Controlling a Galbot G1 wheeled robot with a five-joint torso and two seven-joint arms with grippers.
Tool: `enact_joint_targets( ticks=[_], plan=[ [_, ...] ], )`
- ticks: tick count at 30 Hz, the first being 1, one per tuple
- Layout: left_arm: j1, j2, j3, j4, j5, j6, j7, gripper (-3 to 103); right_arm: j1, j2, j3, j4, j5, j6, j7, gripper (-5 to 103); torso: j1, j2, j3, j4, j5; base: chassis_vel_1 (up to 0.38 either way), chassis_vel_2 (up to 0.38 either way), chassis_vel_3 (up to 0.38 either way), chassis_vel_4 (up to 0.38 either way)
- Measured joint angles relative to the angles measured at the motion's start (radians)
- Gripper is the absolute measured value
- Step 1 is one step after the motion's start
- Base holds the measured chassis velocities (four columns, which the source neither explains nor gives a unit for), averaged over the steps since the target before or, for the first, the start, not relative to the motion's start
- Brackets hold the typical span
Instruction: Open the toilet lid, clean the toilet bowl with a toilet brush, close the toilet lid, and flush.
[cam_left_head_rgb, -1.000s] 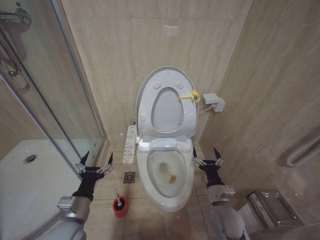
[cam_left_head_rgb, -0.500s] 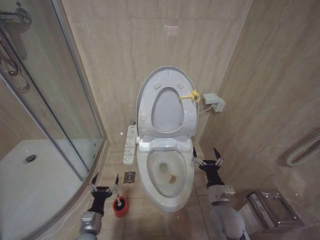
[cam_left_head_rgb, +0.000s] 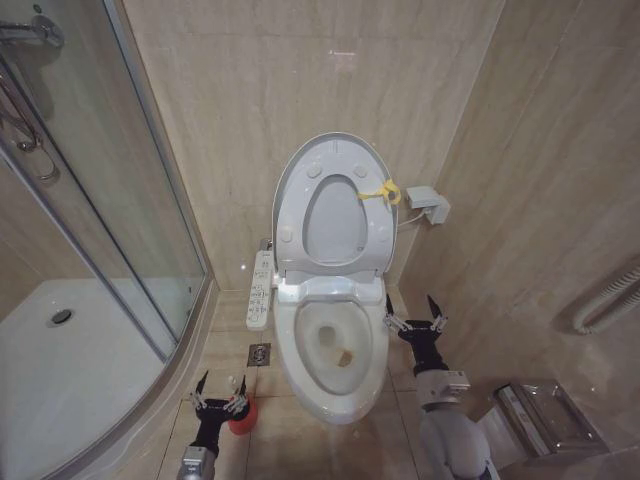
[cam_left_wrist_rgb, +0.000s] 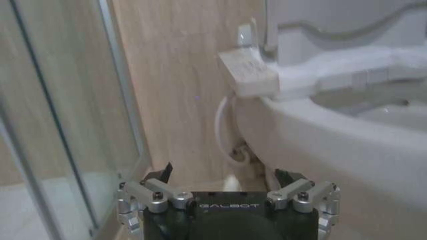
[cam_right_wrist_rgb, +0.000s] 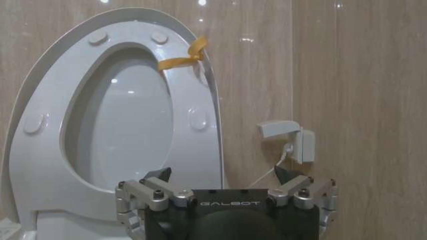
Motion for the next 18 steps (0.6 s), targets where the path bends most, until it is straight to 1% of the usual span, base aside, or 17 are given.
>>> enact_joint_targets(
  ticks=[1, 4, 5, 8, 9, 12, 13, 18],
  plan=[
    [0.000, 0.000, 0.000, 0.000, 0.000, 0.000, 0.000, 100, 0.000, 0.000, 0.000, 0.000, 0.000, 0.000, 0.000, 100, 0.000, 0.000, 0.000, 0.0000, 0.0000, 0.000, 0.000, 0.000, 0.000],
    [-0.044, -0.005, 0.004, 0.091, -0.003, -0.045, 0.030, 100, 0.000, 0.000, 0.000, 0.000, 0.000, 0.000, 0.000, 100, 0.000, 0.000, 0.000, 0.0000, 0.0000, 0.000, 0.000, 0.000, 0.000],
    [-0.044, -0.005, 0.004, 0.091, -0.003, -0.045, 0.030, 100, 0.000, 0.000, 0.000, 0.000, 0.000, 0.000, 0.000, 100, 0.000, 0.000, 0.000, 0.0000, 0.0000, 0.000, 0.000, 0.000, 0.000],
    [-0.091, -0.009, 0.015, 0.161, -0.020, -0.061, 0.046, 101, 0.000, 0.000, 0.000, 0.000, 0.000, 0.000, 0.000, 100, 0.000, 0.000, 0.000, -0.0001, 0.0000, 0.000, 0.000, 0.000, 0.000],
    [-0.091, -0.009, 0.015, 0.161, -0.020, -0.061, 0.046, 101, 0.000, 0.000, 0.000, 0.000, 0.000, 0.000, 0.000, 100, 0.000, 0.000, 0.000, -0.0001, 0.0000, 0.000, 0.000, 0.000, 0.000],
    [-0.139, -0.010, 0.032, 0.217, -0.038, -0.075, 0.071, 101, 0.000, 0.000, 0.000, 0.000, 0.000, 0.000, 0.000, 100, 0.000, 0.000, 0.000, 0.0000, 0.0000, 0.000, 0.000, 0.000, 0.000],
    [-0.151, -0.010, 0.038, 0.229, -0.042, -0.077, 0.077, 99, 0.000, 0.000, 0.000, 0.000, 0.000, 0.000, 0.000, 100, 0.000, 0.000, 0.000, -0.0001, 0.0000, 0.000, 0.000, 0.000, 0.000],
    [-0.186, -0.015, 0.056, 0.271, -0.047, -0.084, 0.087, 99, 0.000, 0.000, 0.000, 0.000, 0.000, 0.000, 0.000, 100, 0.000, 0.000, 0.000, -0.0002, -0.0001, 0.000, 0.000, 0.000, 0.000]
  ],
)
